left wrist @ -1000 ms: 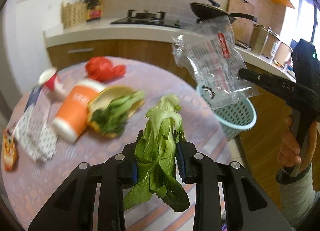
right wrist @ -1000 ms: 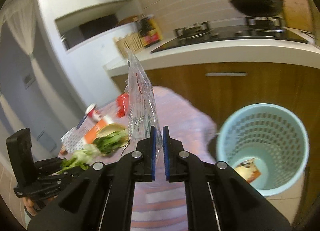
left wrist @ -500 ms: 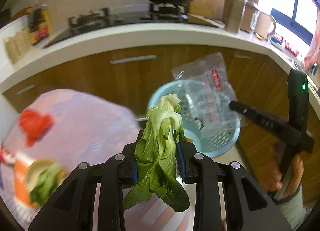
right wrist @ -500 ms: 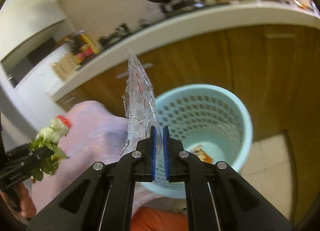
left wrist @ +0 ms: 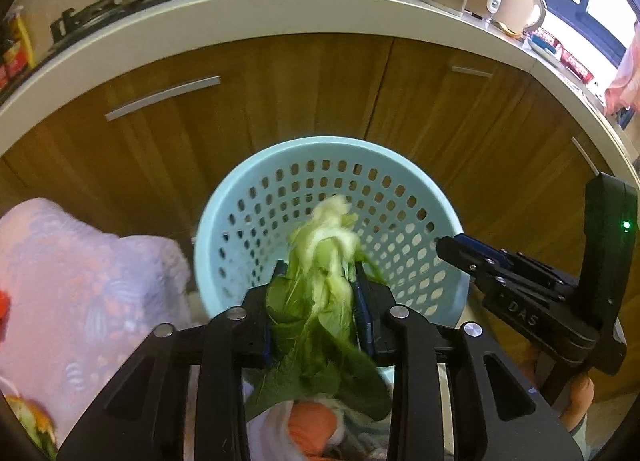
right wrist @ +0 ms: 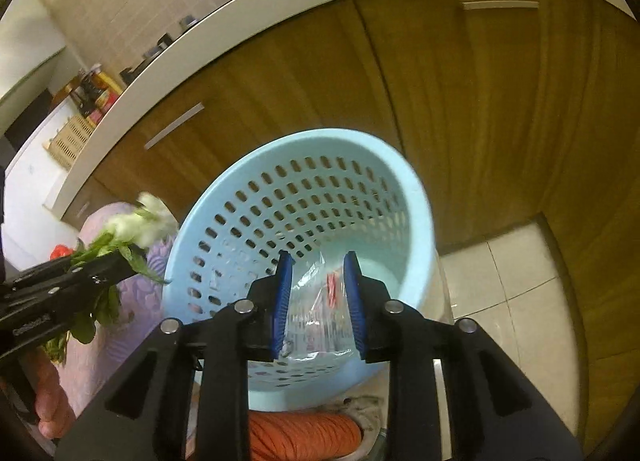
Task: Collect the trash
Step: 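Move both tools over the wastebasket and release the bok choy and bag, then grasp the polka-dot napkin with the left tool while the right tool grasps bok choy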
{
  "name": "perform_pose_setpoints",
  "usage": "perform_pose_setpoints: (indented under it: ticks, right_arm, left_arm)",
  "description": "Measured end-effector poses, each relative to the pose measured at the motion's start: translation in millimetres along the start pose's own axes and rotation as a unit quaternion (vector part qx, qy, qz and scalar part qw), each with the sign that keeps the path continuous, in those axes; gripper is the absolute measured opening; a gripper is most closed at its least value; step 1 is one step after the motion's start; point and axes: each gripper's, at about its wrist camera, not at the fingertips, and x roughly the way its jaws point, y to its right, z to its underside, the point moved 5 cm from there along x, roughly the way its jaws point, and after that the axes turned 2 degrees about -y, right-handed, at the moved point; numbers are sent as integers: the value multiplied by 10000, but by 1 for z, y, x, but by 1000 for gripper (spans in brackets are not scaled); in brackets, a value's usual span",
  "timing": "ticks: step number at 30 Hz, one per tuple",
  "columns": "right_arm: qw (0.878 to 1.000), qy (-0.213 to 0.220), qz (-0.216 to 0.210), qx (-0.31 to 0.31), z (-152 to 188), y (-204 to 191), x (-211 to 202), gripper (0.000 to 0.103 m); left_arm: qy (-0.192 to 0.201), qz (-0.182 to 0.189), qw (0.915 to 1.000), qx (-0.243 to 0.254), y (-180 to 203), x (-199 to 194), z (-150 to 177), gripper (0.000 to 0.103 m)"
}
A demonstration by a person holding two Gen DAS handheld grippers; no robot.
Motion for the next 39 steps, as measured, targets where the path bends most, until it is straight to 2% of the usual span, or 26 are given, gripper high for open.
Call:
perform_pose_setpoints:
  ticks: [2,5,10,14,16,19,25,28,31,36,37,39]
  right_arm:
    - [10000,56,-49,41,-2,4,-6,25]
    - [9998,168,-79,-1,-2,3,-17,27]
    - [9992,262,-224,-212,-2,-20,-28,28]
    - [9969,401,-423,-532,-2,-51,-45,28]
    - [9952,486,-515,-681,-1,-65,-53,33]
    - [9911,655,-619,-976,3,-93,-67,49]
    - [9786,703,-1001,-1655,22,-157,-80,49]
    - [9714,591,-1149,-1992,38,-192,-74,49]
    - [9624,509,-1287,-2339,55,-224,-67,49]
    - [9378,309,-1596,-3068,91,-288,-50,49]
    - [9344,273,-1629,-3156,98,-296,-48,49]
    - [9231,169,-1757,-3417,112,-321,-37,49]
  left_arm:
    - [61,-36,10000,8,0,0,-2,49]
    - [172,26,9998,33,2,-7,1,50]
    - [340,-46,9994,-1,-6,-31,13,50]
    - [690,-96,9975,-147,-20,-75,26,50]
    - [913,-108,9954,-280,-30,-99,34,50]
    - [1312,-151,9896,-568,-49,-141,53,52]
    - [1862,-446,9754,-1091,-92,-205,96,53]
    - [2113,-820,9634,-1434,-122,-235,124,57]
    - [2407,-1398,9397,-1989,-162,-271,167,62]
    - [2685,-2200,8977,-2714,-217,-313,232,76]
    - [2635,-2331,8919,-2841,-230,-315,245,76]
    - [2488,-2432,8881,-3004,-249,-311,262,76]
